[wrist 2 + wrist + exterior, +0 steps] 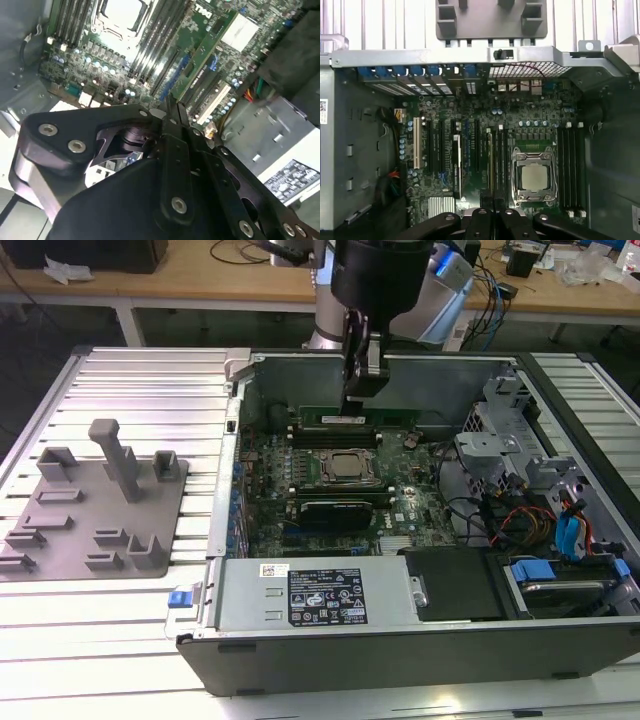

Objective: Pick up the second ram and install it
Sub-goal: 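Pick up the second ram and move it above second insertion slot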

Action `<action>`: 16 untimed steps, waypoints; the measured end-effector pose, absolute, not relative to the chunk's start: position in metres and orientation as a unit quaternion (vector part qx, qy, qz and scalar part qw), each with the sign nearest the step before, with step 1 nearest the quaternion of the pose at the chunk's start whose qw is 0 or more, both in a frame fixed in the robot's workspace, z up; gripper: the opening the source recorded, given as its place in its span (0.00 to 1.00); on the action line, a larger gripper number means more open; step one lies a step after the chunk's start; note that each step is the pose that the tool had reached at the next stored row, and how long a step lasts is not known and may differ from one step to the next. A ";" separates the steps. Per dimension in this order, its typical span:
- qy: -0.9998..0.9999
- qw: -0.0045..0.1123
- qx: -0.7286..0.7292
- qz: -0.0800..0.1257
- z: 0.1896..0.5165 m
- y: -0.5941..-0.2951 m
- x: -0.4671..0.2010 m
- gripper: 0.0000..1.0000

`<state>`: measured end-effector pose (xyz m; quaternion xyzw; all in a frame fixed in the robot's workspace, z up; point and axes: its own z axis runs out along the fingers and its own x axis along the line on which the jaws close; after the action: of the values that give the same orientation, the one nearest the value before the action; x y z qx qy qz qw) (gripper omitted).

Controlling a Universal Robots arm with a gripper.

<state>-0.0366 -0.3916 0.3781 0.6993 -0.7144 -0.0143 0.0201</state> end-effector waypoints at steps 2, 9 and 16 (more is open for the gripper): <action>-0.713 0.020 0.701 -0.014 0.367 -0.381 -0.037 0.09; -0.710 0.020 0.704 -0.014 0.345 -0.375 -0.041 0.09; -0.709 0.020 0.705 -0.014 0.321 -0.375 -0.042 0.09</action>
<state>-0.0418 -0.3750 0.3212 0.7049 -0.7088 -0.0140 0.0200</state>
